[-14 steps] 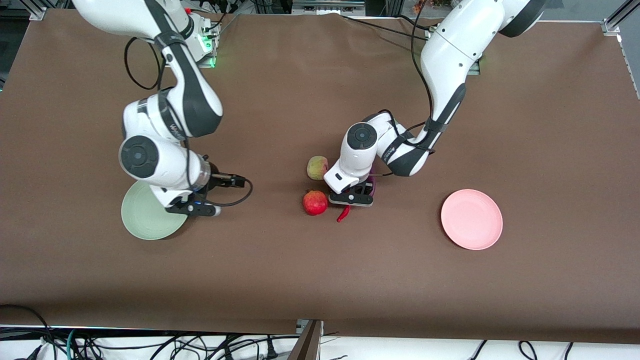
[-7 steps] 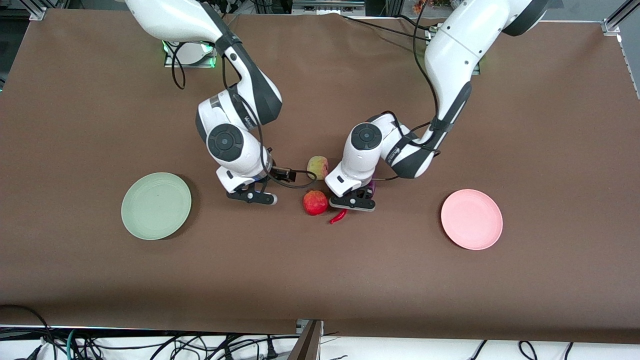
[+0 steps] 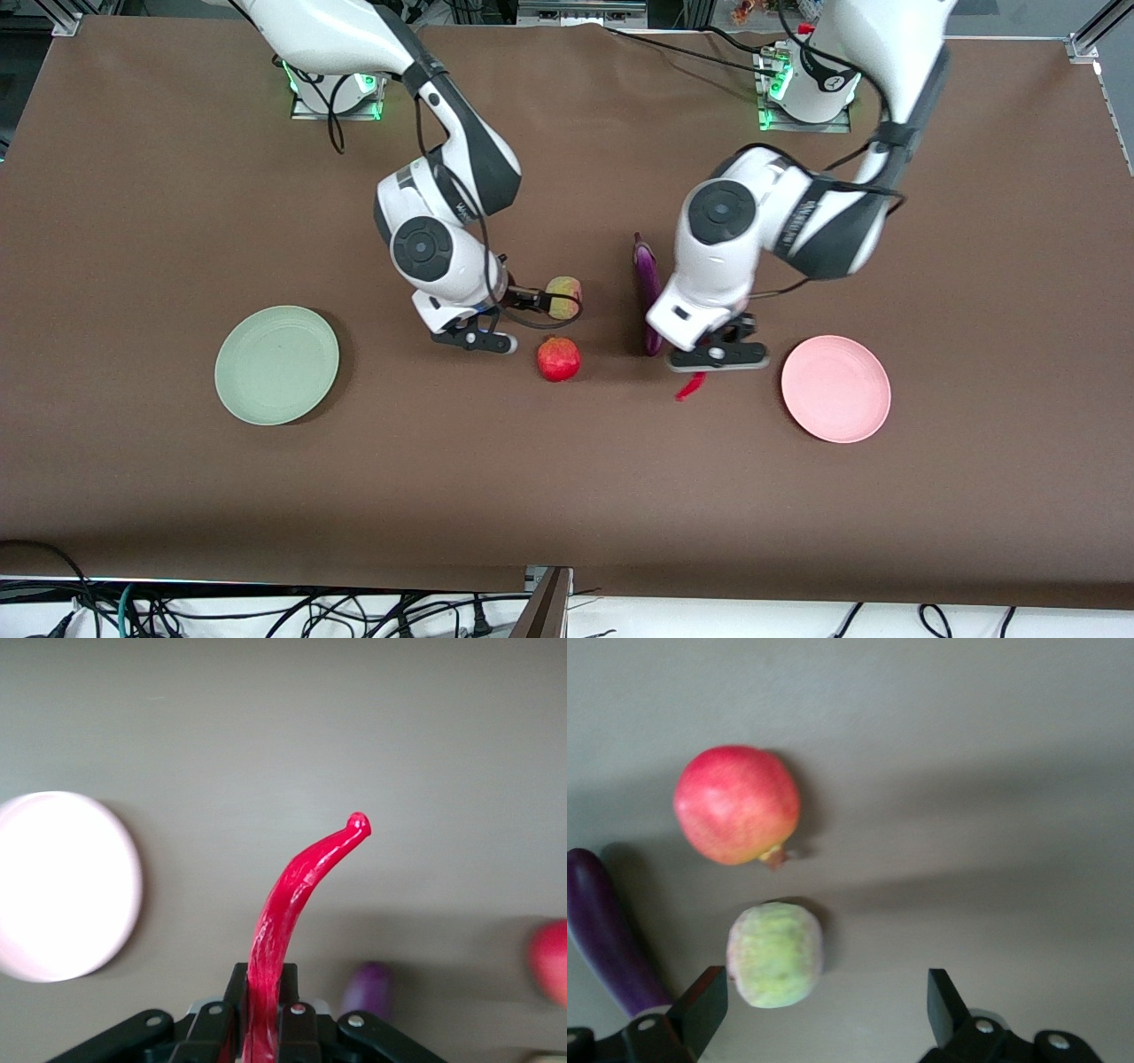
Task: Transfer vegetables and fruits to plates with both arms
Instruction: 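Carry the chili onto the pink plate while the right gripper grasps the apple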
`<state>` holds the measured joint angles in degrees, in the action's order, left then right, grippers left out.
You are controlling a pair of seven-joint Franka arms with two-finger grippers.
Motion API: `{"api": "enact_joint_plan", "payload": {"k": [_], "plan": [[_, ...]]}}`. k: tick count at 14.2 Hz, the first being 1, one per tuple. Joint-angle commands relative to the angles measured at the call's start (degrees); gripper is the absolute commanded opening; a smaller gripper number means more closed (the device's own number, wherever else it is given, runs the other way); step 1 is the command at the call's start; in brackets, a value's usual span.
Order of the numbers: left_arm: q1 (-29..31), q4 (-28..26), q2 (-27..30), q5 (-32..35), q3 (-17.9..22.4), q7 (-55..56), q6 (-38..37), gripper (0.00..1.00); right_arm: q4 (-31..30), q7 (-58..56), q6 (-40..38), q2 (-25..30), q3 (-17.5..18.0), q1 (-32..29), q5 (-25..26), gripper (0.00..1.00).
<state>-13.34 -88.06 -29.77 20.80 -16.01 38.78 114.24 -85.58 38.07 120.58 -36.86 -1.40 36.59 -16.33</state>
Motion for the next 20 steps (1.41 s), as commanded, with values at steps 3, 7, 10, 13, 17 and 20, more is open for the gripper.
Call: {"api": "enact_joint_plan", "payload": {"k": [3, 7, 10, 13, 17, 20], "plan": [[15.7, -1.4, -1.7, -6.0, -0.4, -23.6, -3.3, 0.06, 0.2, 3.9, 7.0, -4.8, -0.5, 4.4, -1.3, 1.00], [16.9, -1.4, -7.9, -1.9, 0.8, -31.0, -2.5, 0.06, 0.2, 6.8, 10.2, -7.0, -0.5, 6.6, -1.3, 1.00], [16.9, -1.6, -9.4, 2.0, 0.8, -31.0, -0.4, 0.05, 0.2, 7.1, 10.8, -7.7, -0.5, 6.9, -1.3, 1.00], [16.8, -1.4, -9.3, 2.2, 0.8, -31.0, -0.5, 0.40, 0.2, 7.0, 11.2, -8.5, -0.5, 7.8, -1.1, 1.00], [17.7, -1.5, -9.3, 1.6, 0.8, -31.0, -1.0, 1.00, 0.2, 7.0, 12.1, -9.5, -0.5, 8.5, -0.7, 0.62], [18.0, -1.4, -8.3, 0.6, -0.1, -30.2, -1.6, 1.00, 0.2, 6.2, 12.9, -9.3, -0.7, 8.0, -0.6, 0.11]]}}
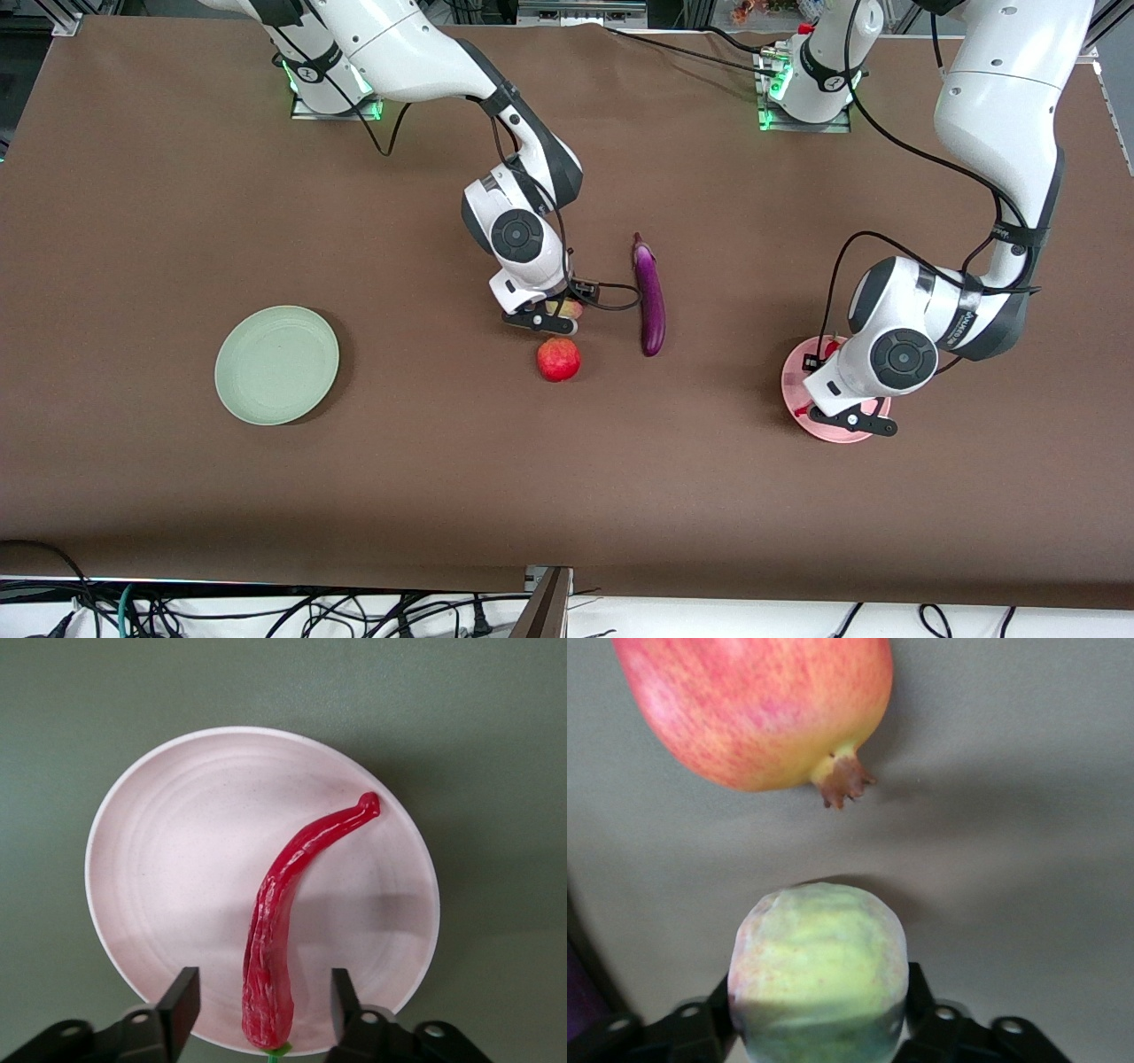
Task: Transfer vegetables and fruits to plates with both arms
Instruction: 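Carry the chili onto the pink plate while the right gripper grasps the apple, then release the chili on the pink plate while the right gripper lifts the apple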
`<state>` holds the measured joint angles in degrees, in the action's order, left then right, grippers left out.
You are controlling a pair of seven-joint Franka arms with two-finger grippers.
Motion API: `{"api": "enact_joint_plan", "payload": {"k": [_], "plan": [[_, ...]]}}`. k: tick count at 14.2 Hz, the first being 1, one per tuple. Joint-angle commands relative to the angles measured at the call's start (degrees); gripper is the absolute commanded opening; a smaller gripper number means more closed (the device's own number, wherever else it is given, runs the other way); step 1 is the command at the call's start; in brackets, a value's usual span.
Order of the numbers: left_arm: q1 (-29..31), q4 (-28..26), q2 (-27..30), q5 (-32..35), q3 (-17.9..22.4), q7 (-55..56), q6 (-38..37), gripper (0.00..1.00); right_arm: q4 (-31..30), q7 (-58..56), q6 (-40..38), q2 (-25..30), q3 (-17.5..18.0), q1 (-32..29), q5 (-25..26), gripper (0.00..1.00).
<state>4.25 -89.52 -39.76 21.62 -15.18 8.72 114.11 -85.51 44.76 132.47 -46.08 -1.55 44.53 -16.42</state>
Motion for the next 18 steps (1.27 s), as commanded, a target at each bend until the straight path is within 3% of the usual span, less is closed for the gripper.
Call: {"api": "enact_joint_plan", "payload": {"k": [1, 3, 6, 9, 12, 15, 18], "plan": [[0.3, -0.3, 3.9, -3.0, -1.8, -0.1, -3.5, 1.00, 0.3, -1.1, 0.9, 0.4, -0.8, -0.1, -0.4, 0.04], [0.1, 0.0, 6.3, -11.4, -2.4, 0.2, -11.2, 1.00, 0.5, -2.0, -1.7, 2.6, -2.0, -1.3, -0.1, 0.04], [-0.2, -1.1, 6.7, -19.9, -4.1, 1.2, -15.8, 1.00, 0.5, -10.7, -15.6, 8.6, -5.3, -5.9, -0.7, 0.04], [-3.4, -2.1, 6.1, -21.4, -6.1, 9.5, -15.4, 1.00, 0.6, -22.6, -24.1, 11.0, -7.8, -12.9, -0.2, 0.04], [-10.3, -3.6, 5.8, -21.4, -6.2, 13.2, -10.2, 1.00, 0.7, -34.0, -27.7, 11.2, -14.8, -18.3, -0.7, 0.04], [-16.8, -4.4, 3.0, -20.7, -5.9, 20.2, -1.3, 1.00, 0.7, -39.7, -27.5, 10.9, -14.9, -24.2, 0.0, 0.04], [-18.0, -6.5, 0.3, -16.5, -5.8, 20.5, 5.8, 1.00, 0.7, -43.2, -27.2, 10.2, -14.9, -27.9, 3.2, 0.04]]}}
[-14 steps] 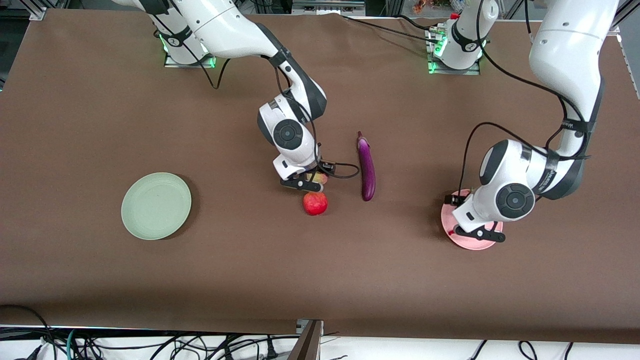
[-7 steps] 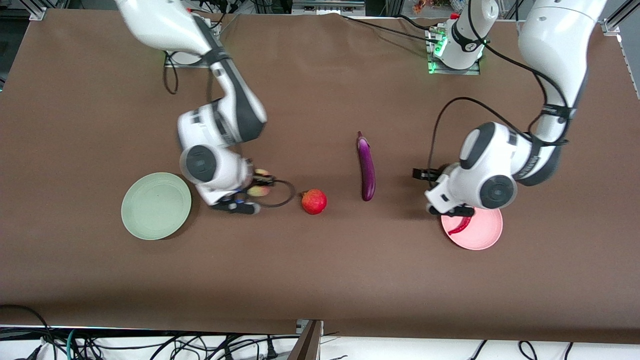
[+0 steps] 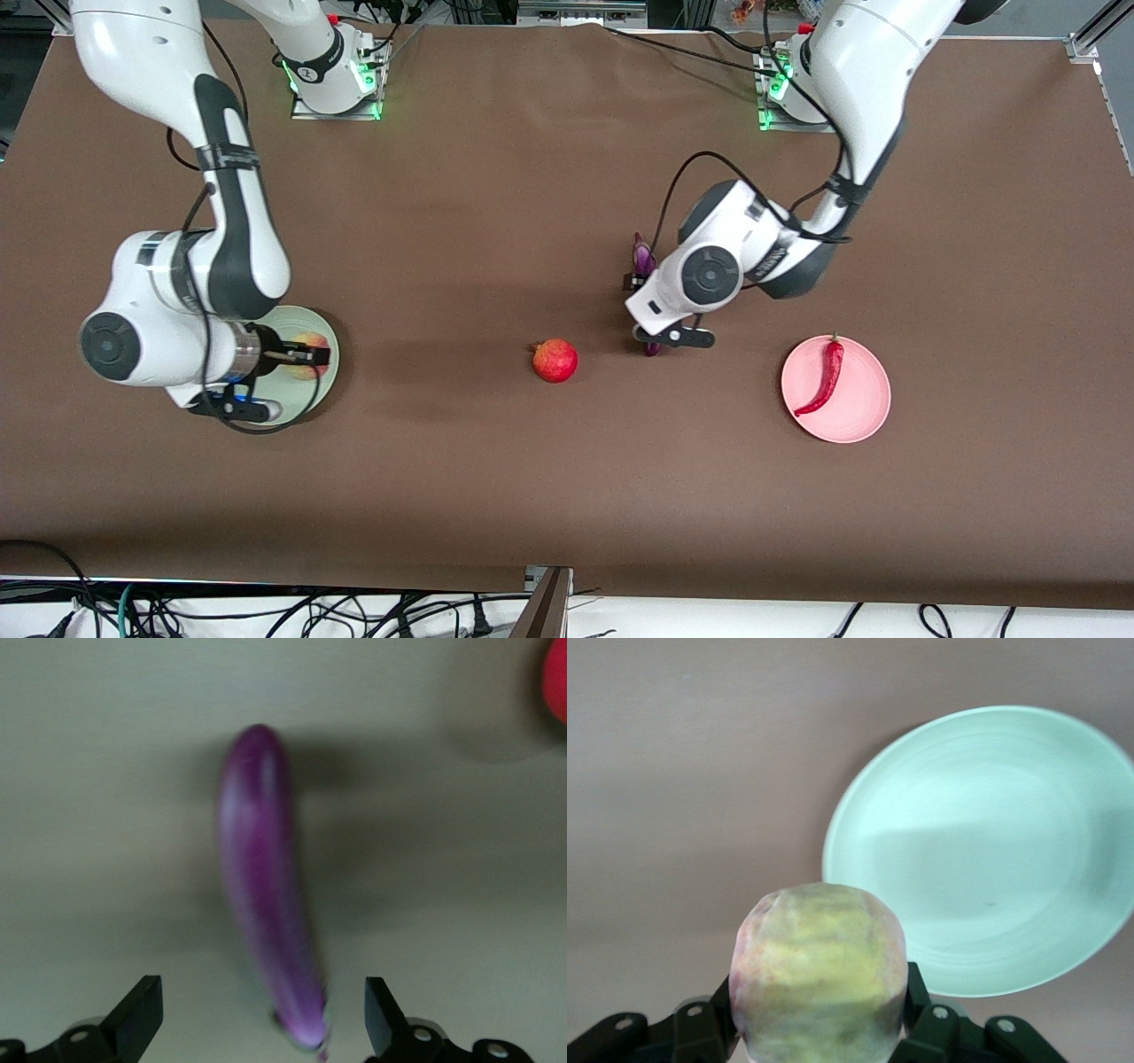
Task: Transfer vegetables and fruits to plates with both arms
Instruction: 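Place the green apple on the green plate while the left gripper reaches the eggplant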
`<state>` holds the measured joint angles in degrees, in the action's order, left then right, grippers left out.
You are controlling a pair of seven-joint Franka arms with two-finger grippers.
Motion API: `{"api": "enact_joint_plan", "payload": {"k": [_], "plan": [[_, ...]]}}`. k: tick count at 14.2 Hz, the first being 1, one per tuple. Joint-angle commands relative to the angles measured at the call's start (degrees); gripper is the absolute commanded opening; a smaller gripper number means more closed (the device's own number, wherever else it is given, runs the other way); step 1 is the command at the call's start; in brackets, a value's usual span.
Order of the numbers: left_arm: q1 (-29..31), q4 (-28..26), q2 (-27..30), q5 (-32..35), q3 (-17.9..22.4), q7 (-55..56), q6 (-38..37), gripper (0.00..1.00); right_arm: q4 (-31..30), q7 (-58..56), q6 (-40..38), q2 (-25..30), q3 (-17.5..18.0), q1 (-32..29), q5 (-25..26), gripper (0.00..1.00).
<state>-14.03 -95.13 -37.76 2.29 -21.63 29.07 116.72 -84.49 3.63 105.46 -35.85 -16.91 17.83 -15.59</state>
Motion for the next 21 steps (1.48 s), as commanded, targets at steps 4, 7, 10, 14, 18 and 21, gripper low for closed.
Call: {"api": "enact_joint_plan", "payload": {"k": [4, 7, 10, 14, 18, 21], "plan": [[-1.0, -2.0, -3.9, 6.7, 0.6, 2.8, 8.4, 0.92, -0.3, -2.8, 1.8, -3.3, 0.5, -5.1, 4.6, 0.04], [-0.4, -1.8, -2.9, 6.7, 0.5, 3.0, 7.4, 0.10, -0.5, -8.2, 4.0, -5.4, 0.5, -8.1, 4.1, 0.05], [0.1, -0.9, 1.2, 6.7, 1.2, 2.8, -0.1, 0.01, -0.8, -9.0, 6.3, -6.9, 0.6, -8.6, 3.8, 0.06], [6.5, 0.0, 9.1, 6.8, 1.7, 0.7, -12.0, 0.01, -0.7, -9.0, 8.2, -8.3, 0.6, -8.6, 3.6, 0.93], [15.1, 8.1, 9.5, 6.7, 1.9, -11.6, -20.7, 0.01, 1.7, -9.0, 6.7, -5.5, 1.1, -4.8, 3.7, 1.00], [14.9, 7.9, 7.9, 5.7, 1.3, -14.5, -20.0, 0.35, 6.1, -5.2, 2.5, -5.4, 0.9, 3.1, 3.6, 1.00]]}}
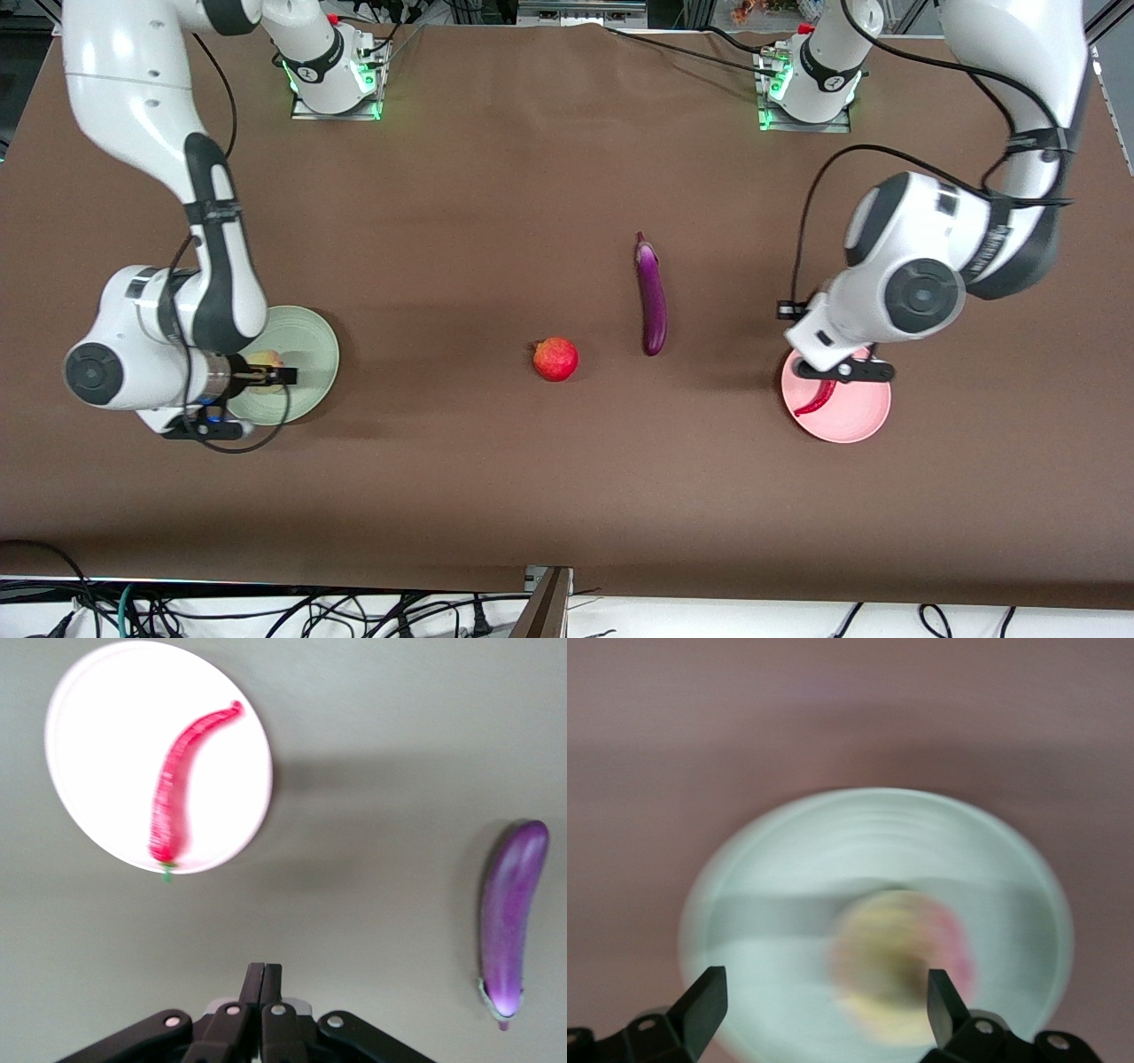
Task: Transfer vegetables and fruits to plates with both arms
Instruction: 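Place the green apple on the green plate while the left gripper reaches the eggplant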
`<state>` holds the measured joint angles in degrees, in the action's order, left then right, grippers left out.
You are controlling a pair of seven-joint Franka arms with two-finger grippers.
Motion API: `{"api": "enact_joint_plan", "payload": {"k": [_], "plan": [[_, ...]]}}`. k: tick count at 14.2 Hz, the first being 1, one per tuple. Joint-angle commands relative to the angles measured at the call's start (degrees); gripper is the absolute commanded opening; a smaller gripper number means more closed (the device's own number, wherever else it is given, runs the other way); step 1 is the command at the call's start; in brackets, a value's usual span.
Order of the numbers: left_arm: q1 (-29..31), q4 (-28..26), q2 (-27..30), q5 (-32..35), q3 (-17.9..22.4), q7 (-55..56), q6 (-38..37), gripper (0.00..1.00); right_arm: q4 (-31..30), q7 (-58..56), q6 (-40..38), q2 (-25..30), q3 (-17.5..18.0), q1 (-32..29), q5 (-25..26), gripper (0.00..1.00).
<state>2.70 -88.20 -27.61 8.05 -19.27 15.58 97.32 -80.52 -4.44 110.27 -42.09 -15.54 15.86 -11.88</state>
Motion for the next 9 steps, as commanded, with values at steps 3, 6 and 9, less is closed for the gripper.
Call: {"api": "enact_joint_plan", "payload": {"k": [3, 6, 9], "plan": [[-5.9, 0.4, -6.0, -6.4, -1.3, -0.4, 5.7, 1.00, 5.0, 14.9, -1.6, 0.9, -0.4, 12.0, -1.5, 1.00], [-8.6, -2.5, -9.3, -12.2, -1.3, 0.0, 13.4, 1.00, 5.3, 28.0, 4.4, 0.2, -0.3, 19.4, -1.8, 1.00], [-11.7, -8.4, -10.5, -12.4, -1.3, 2.7, 24.3, 1.00, 5.2, 37.1, 11.7, -1.6, 0.1, 23.9, -2.0, 1.00]]}}
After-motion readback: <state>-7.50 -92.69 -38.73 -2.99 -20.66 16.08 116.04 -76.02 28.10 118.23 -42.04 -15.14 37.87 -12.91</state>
